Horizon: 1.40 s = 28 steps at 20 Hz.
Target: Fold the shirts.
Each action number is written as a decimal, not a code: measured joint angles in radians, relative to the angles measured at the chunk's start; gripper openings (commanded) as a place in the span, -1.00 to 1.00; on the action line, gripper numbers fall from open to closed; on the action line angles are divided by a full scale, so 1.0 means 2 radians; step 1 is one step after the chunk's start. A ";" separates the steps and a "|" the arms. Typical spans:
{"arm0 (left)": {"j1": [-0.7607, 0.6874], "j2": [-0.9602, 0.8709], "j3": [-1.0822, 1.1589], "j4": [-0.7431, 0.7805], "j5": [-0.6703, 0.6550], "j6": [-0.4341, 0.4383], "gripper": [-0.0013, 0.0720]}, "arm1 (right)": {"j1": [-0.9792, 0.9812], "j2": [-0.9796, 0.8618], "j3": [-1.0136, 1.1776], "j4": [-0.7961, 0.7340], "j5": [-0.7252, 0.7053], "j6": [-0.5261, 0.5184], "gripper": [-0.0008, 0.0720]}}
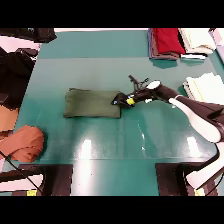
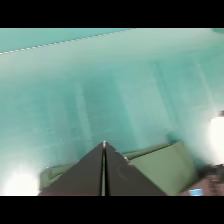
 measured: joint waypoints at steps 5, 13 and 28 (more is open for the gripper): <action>-0.002 0.000 0.000 -0.019 -0.001 0.000 -0.90 | 0.039 -0.031 0.077 0.012 -0.053 -0.015 -0.94; -0.067 0.000 0.000 -0.023 0.002 0.003 -0.90 | -0.117 0.074 0.122 -0.109 -0.025 0.001 -0.94; -0.117 -0.004 0.000 -0.030 0.023 -0.011 -0.90 | -0.507 0.163 0.133 -0.198 0.047 -0.027 -0.94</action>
